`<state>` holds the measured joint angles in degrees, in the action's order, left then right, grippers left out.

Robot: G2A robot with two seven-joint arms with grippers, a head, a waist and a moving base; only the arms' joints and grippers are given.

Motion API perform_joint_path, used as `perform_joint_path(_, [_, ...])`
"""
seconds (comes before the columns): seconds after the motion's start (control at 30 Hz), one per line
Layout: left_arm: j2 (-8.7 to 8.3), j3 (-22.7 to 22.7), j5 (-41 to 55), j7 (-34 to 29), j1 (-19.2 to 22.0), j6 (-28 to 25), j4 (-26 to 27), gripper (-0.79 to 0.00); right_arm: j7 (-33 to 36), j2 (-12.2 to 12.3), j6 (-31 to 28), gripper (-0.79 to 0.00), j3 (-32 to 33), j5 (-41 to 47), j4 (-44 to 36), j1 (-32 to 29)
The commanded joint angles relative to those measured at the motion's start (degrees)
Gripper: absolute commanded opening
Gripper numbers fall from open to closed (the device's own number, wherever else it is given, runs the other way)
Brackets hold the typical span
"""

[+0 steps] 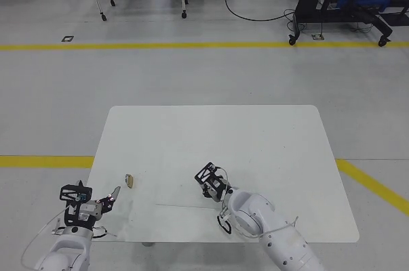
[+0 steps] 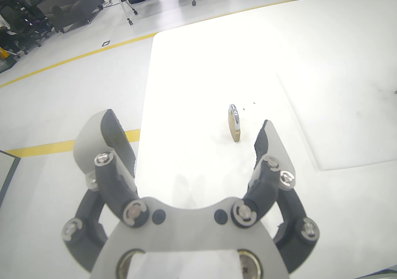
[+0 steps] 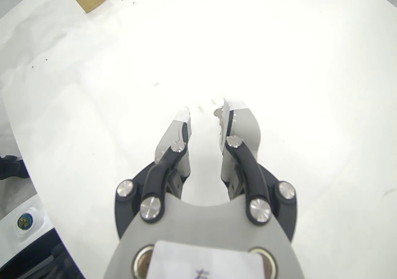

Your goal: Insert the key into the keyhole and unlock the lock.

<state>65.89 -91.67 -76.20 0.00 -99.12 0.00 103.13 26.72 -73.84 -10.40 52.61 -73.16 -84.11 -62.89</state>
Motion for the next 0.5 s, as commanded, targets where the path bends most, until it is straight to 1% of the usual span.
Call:
perform_joint_path(0.0, [0.00, 0.00, 0.00, 0.00, 0.00, 0.00, 0.00, 0.000, 0.15, -0.13, 0.10, -0.480, -0.15, -0.04, 0.12, 0.13])
perform_joint_path(0.27, [0.00, 0.00, 0.00, 0.00, 0.00, 0.00, 0.00, 0.000, -0.29, -0.63, -0.04, -0.520, -0.62, -0.03, 1.41, 0.82])
perform_joint_path(0.47, [0.00, 0.00, 0.00, 0.00, 0.00, 0.00, 0.00, 0.000, 0.13, -1.12, 1.32, -0.542, -1.10, -0.55, 2.81, 1.62])
